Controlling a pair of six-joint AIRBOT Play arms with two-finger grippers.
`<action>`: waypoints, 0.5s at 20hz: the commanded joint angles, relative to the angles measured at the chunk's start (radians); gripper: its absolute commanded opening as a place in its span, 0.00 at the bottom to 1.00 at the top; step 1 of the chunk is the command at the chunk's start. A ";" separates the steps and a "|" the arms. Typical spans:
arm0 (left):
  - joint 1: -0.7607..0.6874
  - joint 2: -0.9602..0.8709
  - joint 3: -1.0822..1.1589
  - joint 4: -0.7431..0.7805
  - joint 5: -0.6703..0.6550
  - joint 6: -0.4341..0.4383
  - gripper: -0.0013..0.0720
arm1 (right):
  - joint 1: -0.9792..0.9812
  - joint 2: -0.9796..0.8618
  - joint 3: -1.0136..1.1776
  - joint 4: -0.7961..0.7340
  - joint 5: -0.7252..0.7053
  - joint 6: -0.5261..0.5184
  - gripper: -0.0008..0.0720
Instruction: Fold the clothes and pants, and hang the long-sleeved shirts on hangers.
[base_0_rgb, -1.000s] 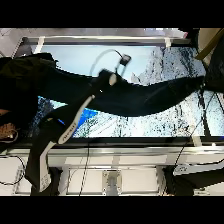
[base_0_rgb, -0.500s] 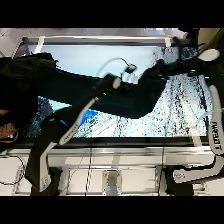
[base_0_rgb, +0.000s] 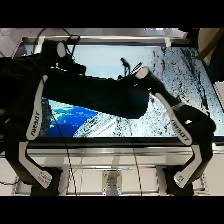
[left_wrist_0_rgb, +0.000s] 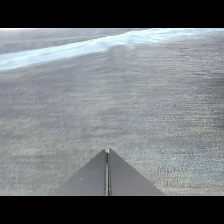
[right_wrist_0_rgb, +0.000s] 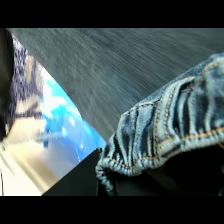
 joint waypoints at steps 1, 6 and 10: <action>0.058 0.025 -0.006 -0.042 -0.022 0.001 0.04 | 0.146 -0.085 0.009 0.057 -0.291 -0.024 0.34; 0.055 0.027 -0.006 -0.042 -0.019 0.001 0.04 | 0.098 -0.063 0.234 -0.146 0.002 -0.042 0.92; 0.055 0.029 -0.006 -0.042 -0.022 0.001 0.04 | -0.122 0.060 0.330 -0.395 0.404 -0.015 0.85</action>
